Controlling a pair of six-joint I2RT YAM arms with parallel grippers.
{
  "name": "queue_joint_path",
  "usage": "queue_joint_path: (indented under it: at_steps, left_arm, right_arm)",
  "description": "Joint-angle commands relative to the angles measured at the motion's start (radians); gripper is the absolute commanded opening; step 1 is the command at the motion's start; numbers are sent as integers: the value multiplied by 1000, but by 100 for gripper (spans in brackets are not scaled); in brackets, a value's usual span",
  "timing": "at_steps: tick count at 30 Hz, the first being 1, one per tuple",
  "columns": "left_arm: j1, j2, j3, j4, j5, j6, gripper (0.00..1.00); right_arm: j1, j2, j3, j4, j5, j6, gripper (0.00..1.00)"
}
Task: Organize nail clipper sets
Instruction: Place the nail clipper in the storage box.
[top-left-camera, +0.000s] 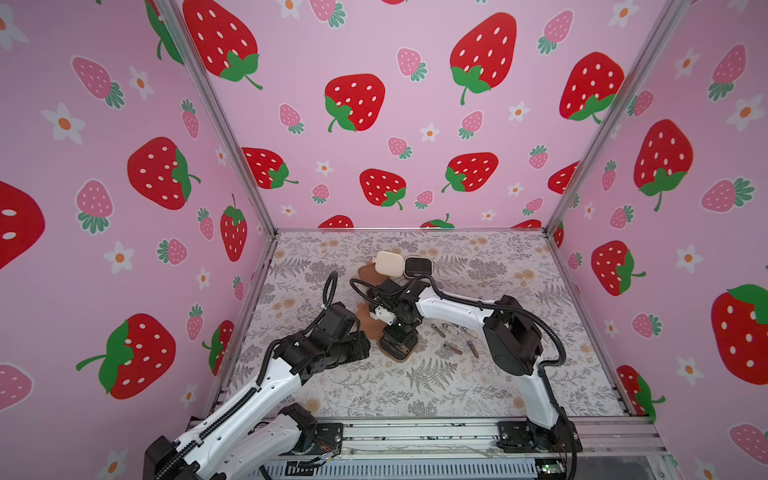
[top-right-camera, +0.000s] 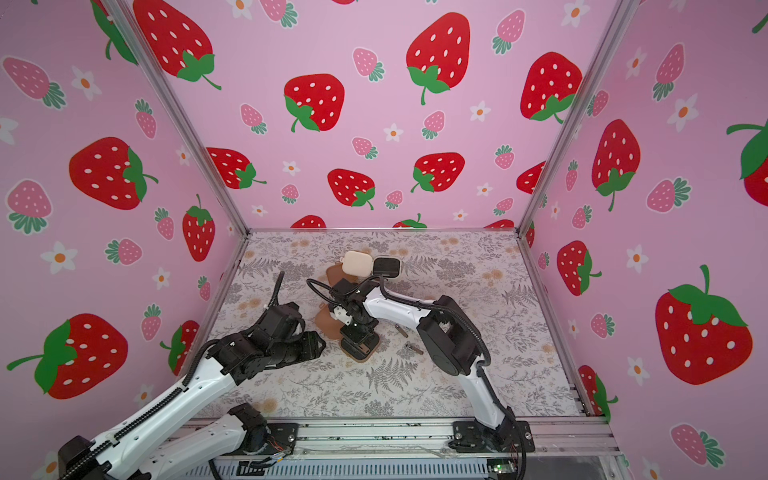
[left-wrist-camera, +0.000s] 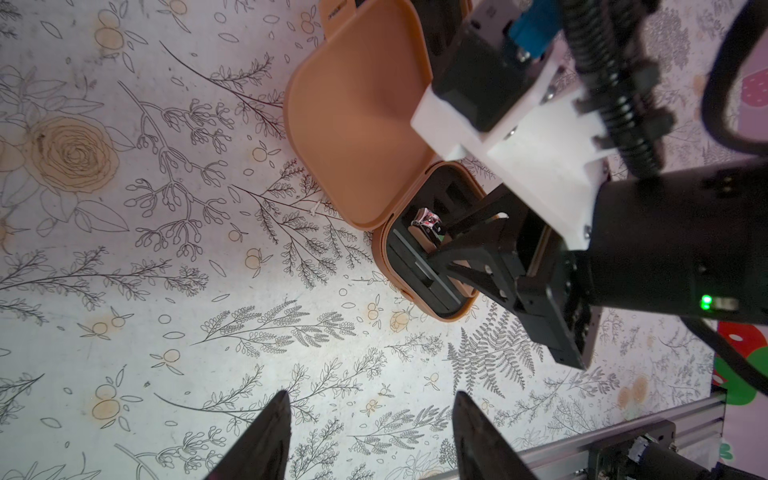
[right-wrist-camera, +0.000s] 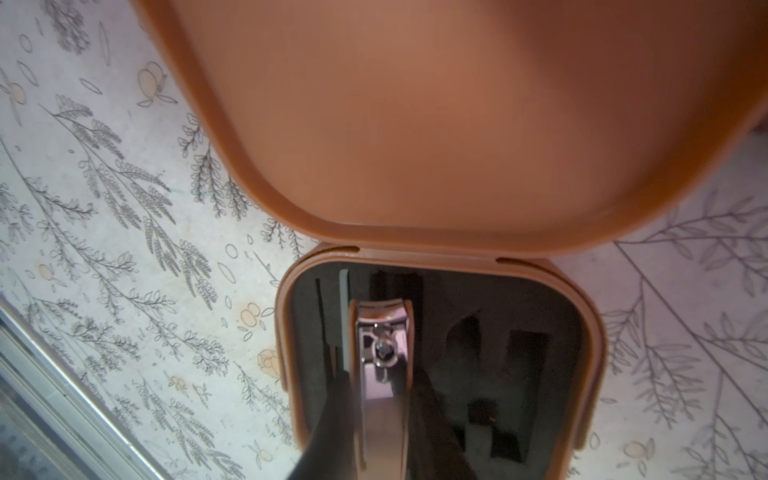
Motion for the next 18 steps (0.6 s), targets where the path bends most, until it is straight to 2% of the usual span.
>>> queue_joint_path:
  at_steps: [1, 18]
  left_arm:
    - [5, -4, 4, -29, -26, -5, 63]
    - [11, -8, 1, -35, -26, -4, 63]
  right_arm:
    - [9, 3, -10, -40, -13, 20, 15]
    - [7, 54, 26, -18, 47, 21, 15]
